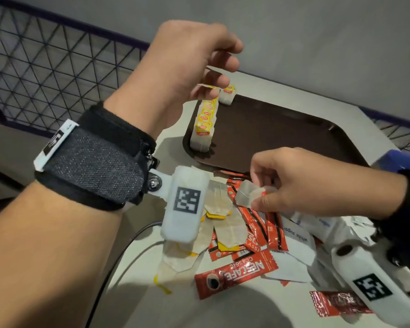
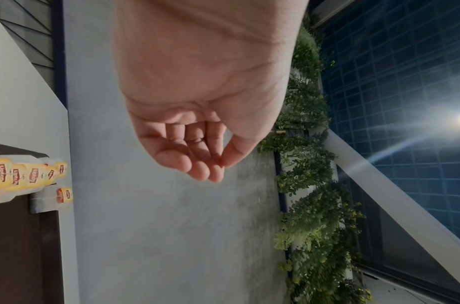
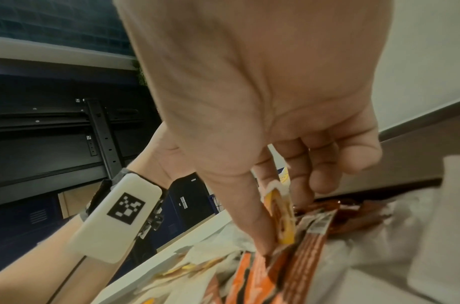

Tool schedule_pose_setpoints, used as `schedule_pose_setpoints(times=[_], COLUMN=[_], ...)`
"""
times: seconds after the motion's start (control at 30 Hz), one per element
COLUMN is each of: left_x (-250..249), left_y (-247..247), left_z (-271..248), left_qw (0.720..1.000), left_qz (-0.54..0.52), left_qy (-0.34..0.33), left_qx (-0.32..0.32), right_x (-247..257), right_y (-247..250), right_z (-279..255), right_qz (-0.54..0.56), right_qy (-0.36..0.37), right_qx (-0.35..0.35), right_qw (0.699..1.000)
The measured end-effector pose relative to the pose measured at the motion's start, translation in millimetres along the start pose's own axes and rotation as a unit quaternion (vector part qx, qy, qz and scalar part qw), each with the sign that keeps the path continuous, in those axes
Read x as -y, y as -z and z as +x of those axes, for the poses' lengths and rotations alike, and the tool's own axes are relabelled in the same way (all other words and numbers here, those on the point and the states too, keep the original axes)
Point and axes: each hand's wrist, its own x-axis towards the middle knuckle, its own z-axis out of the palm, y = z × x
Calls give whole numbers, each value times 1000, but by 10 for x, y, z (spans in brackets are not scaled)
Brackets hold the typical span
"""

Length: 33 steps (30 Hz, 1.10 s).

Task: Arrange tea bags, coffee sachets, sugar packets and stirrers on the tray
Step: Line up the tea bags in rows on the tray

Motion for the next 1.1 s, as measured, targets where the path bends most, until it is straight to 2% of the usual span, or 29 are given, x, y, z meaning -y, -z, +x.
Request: schedule_pose_setpoints(times=[0.2, 0.3, 0.4, 0.47, 0.57, 0.67, 0.7, 0.9, 1.1], left_x=[-27, -41, -53, -61, -71, -76, -77, -114, -113], left_y=[45, 71, 89, 103, 124, 154, 163, 187, 175], left_z=[-4, 5, 15, 16, 14, 17, 18, 11, 5], left_qw=[1000, 1000, 1000, 1000, 999, 999, 999, 998, 998], left_qz=[-4, -12, -20, -22, -27, -34, -38, -54, -54], left_qy=[-5, -11, -13, -12, -14, -19, -20, -23, -21], left_qx=[8, 2, -4, -11, -19, -24, -25, -34, -37], right_x=[74, 158, 270, 383, 523, 594, 595, 563, 537], right_y=[50, 142, 144, 68, -56, -54, -47, -42, -14], right_z=[-16, 16, 66, 71, 36, -28, -45, -68, -2], right_qz=[86, 110, 20, -63, -115, -102, -95, -150, -109], right_qy=[26, 47, 105, 166, 236, 236, 233, 212, 188], right_qx=[-10, -58, -137, -158, -99, 27, 49, 26, 14], right_qw=[996, 991, 985, 971, 960, 966, 967, 965, 976])
